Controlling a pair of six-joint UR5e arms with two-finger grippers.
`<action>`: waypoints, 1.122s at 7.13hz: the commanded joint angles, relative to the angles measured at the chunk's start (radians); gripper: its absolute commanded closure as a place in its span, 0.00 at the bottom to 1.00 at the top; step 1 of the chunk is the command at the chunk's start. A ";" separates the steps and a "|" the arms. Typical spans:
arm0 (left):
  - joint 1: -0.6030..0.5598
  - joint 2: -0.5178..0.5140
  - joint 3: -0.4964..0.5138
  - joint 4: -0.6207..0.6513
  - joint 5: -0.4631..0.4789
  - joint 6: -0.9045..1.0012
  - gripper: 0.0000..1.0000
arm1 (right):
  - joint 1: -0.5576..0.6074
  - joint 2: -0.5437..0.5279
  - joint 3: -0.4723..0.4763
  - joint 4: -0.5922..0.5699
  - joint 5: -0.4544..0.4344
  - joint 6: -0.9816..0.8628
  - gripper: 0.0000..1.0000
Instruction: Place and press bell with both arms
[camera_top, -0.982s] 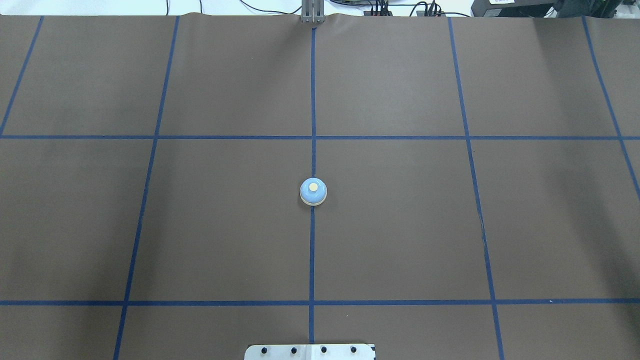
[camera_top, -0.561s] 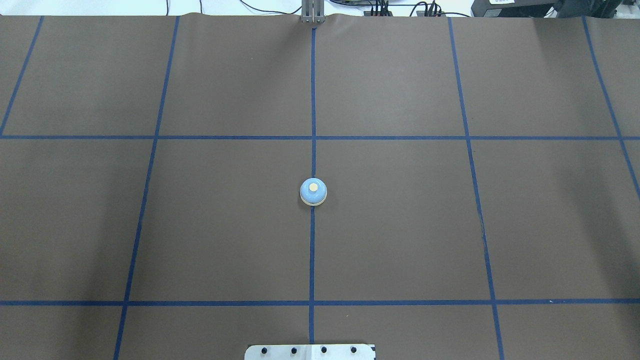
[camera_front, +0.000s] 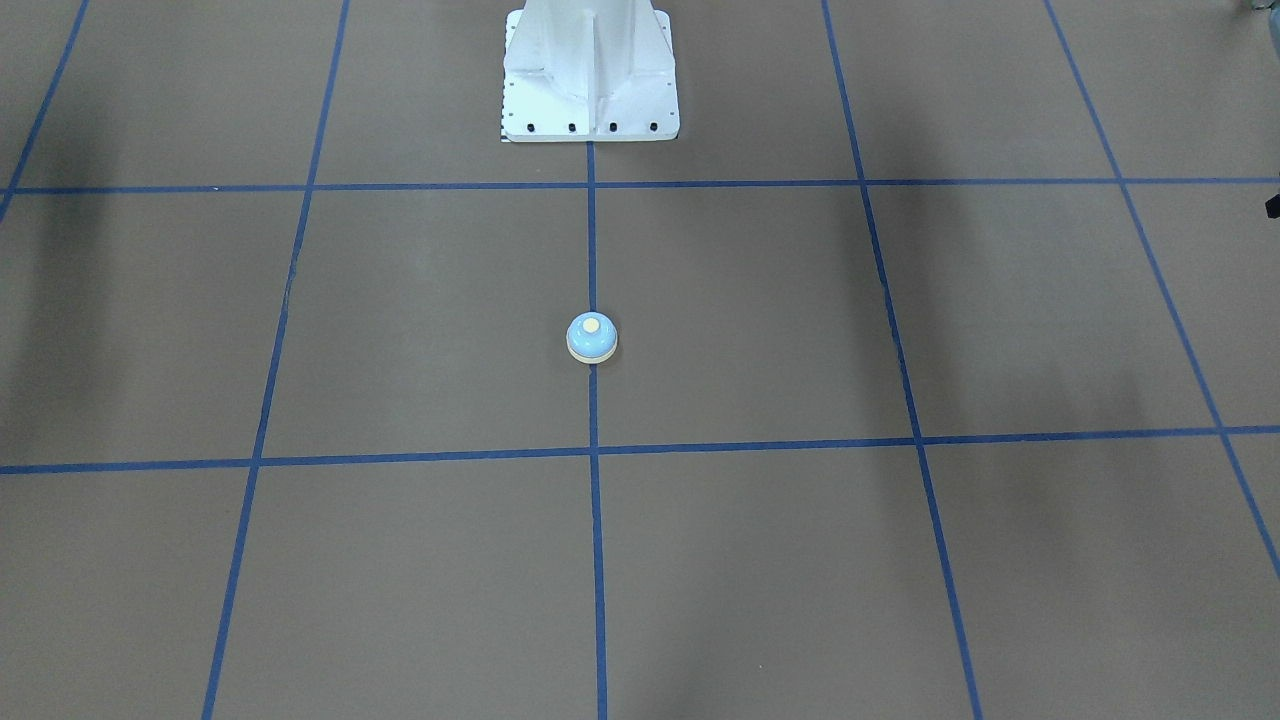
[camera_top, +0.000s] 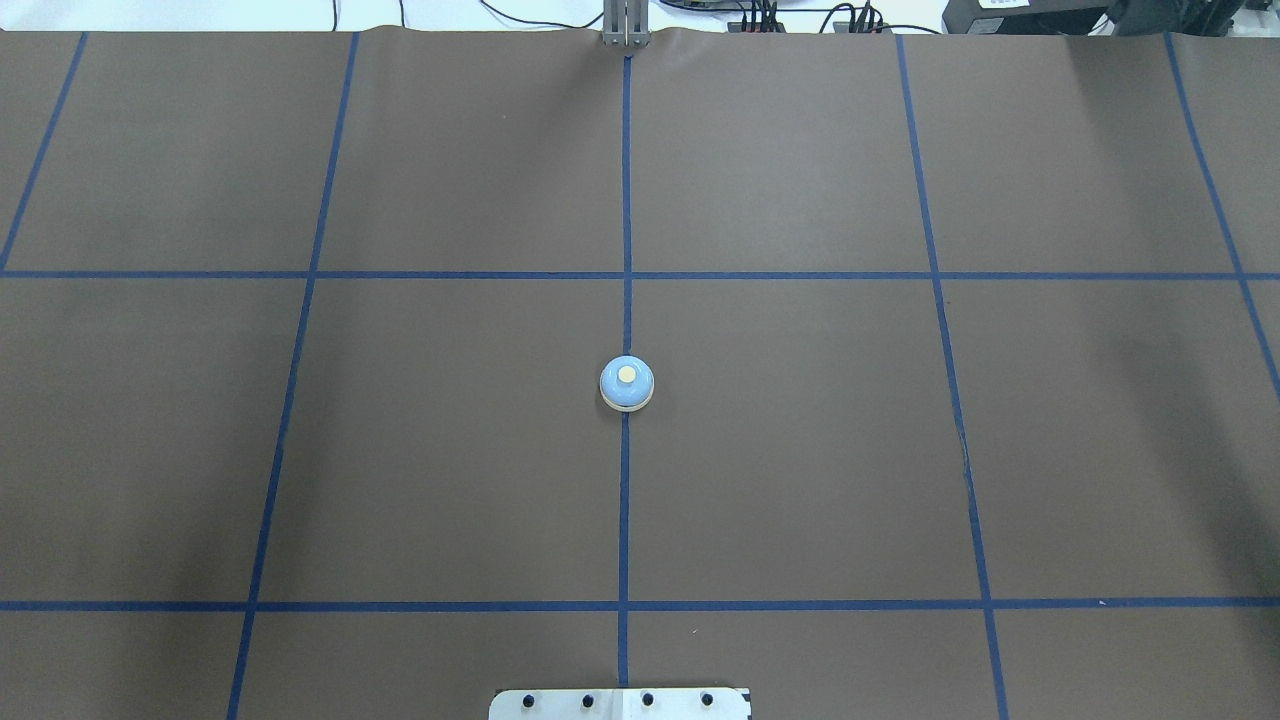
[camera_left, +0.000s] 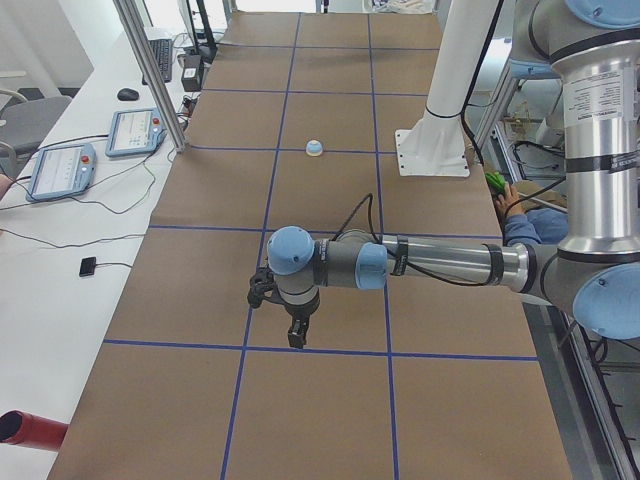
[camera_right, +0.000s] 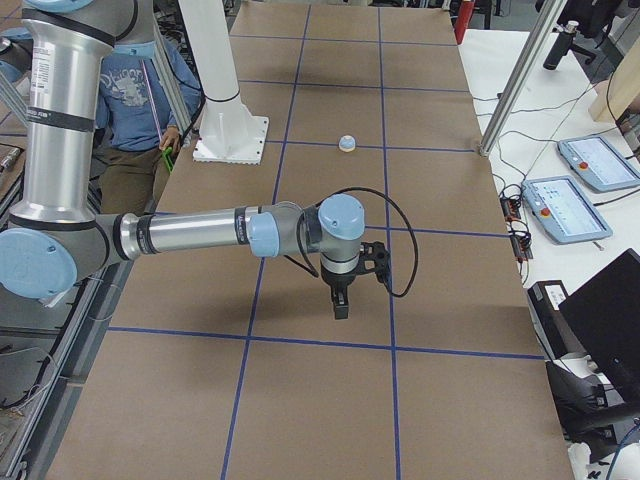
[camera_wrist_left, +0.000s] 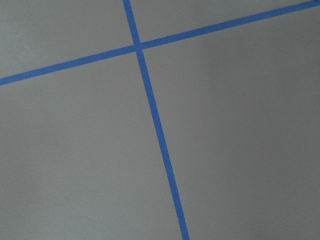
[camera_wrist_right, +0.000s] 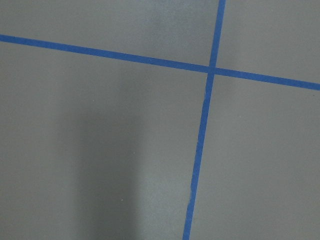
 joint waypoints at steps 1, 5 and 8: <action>-0.008 -0.028 -0.001 0.074 -0.002 0.011 0.01 | 0.004 0.013 -0.009 -0.020 -0.005 -0.052 0.00; -0.016 -0.026 -0.014 0.070 -0.001 0.008 0.00 | 0.007 0.027 -0.007 -0.018 0.008 -0.040 0.00; -0.055 -0.028 -0.065 0.068 0.015 -0.031 0.00 | 0.016 0.020 -0.006 -0.018 0.009 -0.039 0.00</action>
